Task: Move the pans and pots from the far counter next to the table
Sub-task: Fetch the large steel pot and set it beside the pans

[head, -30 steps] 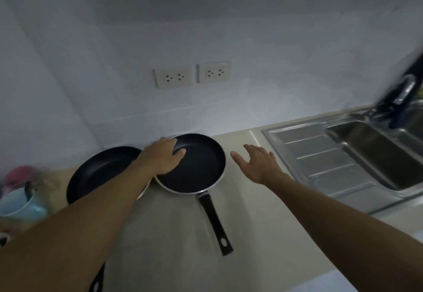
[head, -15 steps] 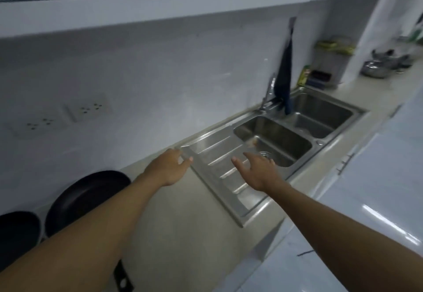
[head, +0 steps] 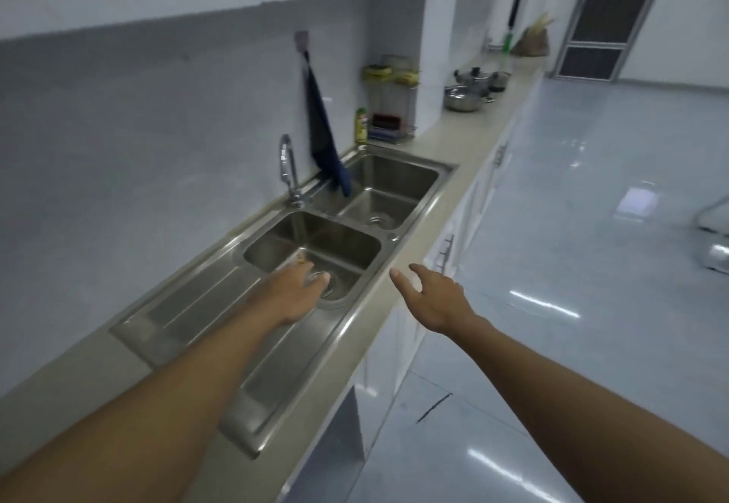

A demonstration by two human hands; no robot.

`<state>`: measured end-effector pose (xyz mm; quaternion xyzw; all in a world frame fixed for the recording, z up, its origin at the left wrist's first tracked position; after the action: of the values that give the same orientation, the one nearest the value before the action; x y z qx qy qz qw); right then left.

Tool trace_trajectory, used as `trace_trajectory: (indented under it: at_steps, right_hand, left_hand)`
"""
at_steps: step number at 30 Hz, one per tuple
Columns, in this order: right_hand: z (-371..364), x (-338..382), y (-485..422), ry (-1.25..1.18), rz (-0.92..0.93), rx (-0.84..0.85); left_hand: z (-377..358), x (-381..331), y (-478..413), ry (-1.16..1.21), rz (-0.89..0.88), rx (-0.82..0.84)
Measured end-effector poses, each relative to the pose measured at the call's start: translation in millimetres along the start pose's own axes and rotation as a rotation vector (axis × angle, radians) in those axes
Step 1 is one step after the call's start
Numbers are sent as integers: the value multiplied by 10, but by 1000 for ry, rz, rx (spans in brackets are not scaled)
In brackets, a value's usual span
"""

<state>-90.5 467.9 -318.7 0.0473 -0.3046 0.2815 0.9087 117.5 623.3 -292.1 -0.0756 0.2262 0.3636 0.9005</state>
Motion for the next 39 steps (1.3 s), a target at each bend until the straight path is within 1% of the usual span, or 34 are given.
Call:
trace_trajectory:
  at_steps: [3, 5, 11, 16, 18, 21, 23, 31, 39]
  right_hand:
    - [216, -408, -222, -5, -84, -25]
    - [351, -626, -419, -16, -125, -44]
    - [739, -1135, -1112, -119, -234, -133]
    - [1059, -1668, -1647, -173, -371, -196]
    - [1144, -1793, -1754, -165, -380, -200]
    - [1321, -2159, -2032, -159, -438, -226]
    - [1465, -2401, -2248, -177, -470, -247]
    - [2102, -3461, -3295, -179, -477, -309]
    - [2706, -4359, -4378, -149, -479, -274]
  left_hand:
    - [-219, -451, -357, -22, -74, 28]
    - [-348, -723, -608, -9, -91, 45]
    - [-759, -1418, -1443, 133, -113, 111]
    - [-1112, -2100, -2197, 148, -183, 170]
    - [-1151, -2295, -2370, 146, -221, 157]
    - [-1376, -2745, -2744, 126, -276, 202]
    - [-1507, -3075, -2998, 126, -302, 202]
    - [-2213, -4379, -3820, 123, -368, 242]
    - [-2674, -5609, -4647, 145, -376, 234]
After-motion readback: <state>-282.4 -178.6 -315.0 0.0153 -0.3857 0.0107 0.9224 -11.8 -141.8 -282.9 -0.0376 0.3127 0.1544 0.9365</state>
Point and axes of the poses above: each hand's wrist, its own y-axis away from the middle knuckle, its own z-axis out of the back of the hand, x = y × z, the point moved 5 cm from there along -y, towards the middle knuckle, and after that the axes turned 12 degrees about -x, right-handed, at the moved point
